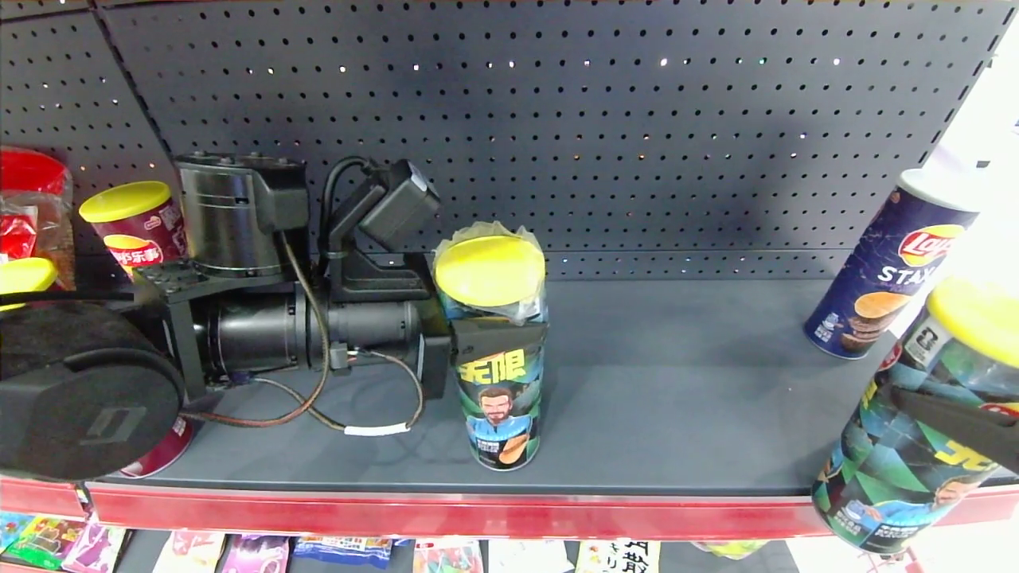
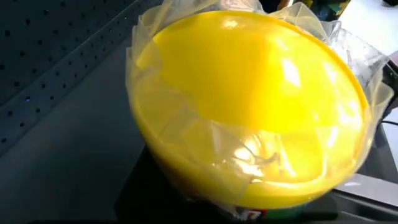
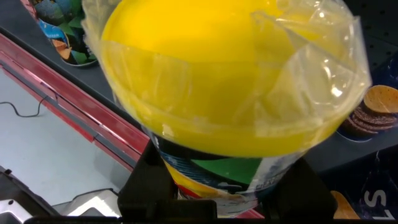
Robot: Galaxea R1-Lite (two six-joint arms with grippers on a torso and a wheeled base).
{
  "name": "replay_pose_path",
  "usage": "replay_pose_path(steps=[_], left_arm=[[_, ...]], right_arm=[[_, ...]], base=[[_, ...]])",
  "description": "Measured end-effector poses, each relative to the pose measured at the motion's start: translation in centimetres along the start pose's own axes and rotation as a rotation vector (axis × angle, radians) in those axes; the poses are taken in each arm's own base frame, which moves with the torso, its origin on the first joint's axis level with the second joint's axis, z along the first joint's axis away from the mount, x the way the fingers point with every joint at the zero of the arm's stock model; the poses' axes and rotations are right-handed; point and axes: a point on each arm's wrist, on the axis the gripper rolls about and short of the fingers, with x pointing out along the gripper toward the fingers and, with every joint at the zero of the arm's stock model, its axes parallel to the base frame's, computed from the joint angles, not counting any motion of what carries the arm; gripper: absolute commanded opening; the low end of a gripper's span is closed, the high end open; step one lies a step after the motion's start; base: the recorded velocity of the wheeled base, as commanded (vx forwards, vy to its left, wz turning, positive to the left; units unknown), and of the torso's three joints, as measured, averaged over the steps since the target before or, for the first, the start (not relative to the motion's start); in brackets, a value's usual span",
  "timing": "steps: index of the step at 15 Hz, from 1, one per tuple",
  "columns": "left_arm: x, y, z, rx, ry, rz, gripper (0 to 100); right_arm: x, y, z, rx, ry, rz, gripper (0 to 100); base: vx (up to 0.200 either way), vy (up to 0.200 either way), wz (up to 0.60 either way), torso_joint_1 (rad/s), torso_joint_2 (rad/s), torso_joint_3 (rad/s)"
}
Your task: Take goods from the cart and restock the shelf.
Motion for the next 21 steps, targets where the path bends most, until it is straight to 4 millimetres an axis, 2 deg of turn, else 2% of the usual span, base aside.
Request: replay_pose_path(steps=[9, 21], left_arm=[[-0.1, -1.2, -0.5, -0.005, 0.015, -0.021, 0], [-0.2, -1.9, -1.0, -0.007, 0.033, -0.017, 0]], right_arm=[[0.0, 0.0, -0.1, 0.001, 0.003, 0.001, 0], [0.0, 0.0, -0.1, 0.001, 0.002, 0.000, 0]], base=[[0.000, 0.000, 0.00, 0.000, 0.00, 0.000], [0.000, 0.000, 0.00, 0.000, 0.00, 0.000]])
